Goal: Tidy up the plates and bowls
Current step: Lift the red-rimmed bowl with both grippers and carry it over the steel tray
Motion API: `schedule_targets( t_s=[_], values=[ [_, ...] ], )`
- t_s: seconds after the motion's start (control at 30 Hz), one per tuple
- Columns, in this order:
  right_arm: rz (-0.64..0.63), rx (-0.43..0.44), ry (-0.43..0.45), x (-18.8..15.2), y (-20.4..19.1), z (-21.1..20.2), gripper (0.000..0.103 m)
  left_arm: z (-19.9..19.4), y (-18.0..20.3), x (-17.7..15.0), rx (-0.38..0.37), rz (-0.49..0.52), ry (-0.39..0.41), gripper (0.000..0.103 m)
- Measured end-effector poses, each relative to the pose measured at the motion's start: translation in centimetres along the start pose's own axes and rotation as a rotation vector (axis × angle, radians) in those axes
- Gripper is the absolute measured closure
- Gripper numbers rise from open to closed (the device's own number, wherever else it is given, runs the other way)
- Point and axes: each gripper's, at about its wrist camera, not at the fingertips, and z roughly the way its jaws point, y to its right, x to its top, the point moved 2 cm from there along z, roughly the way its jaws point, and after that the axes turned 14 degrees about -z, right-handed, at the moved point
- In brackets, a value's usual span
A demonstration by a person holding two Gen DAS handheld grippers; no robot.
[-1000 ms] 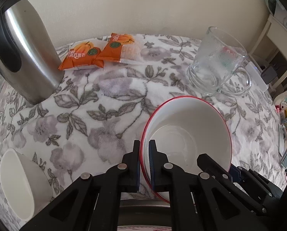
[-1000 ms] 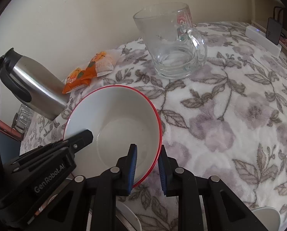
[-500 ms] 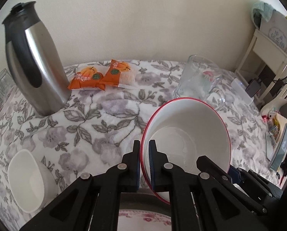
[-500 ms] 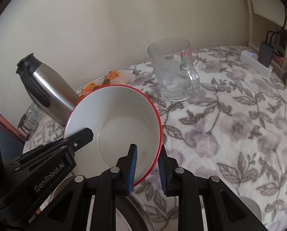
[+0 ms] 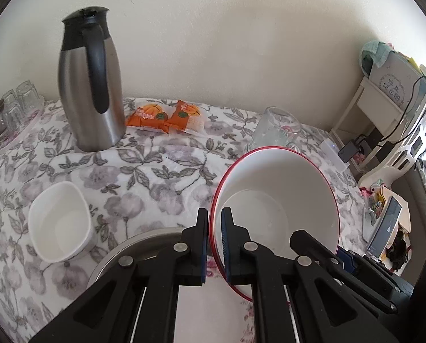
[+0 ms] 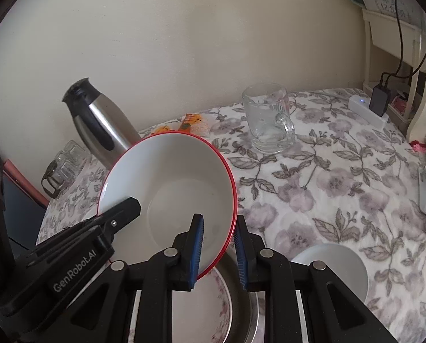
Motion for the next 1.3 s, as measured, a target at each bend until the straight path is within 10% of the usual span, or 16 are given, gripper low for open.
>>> schedule_targets(
  t_s=[0.6, 1.3],
  values=[
    [-0.044, 0.027, 0.071, -2.1, -4.0, -7.4, 0.08, -8.5, -3.4, -3.2, -0.08, -0.056, 0.083, 0.093],
    [-0.064, 0.059, 0.006, -6.1, -6.4, -7.0, 0.08, -9.0, -7.5, -6.5, -0.074, -0.145, 0.026, 0.093]
  ],
)
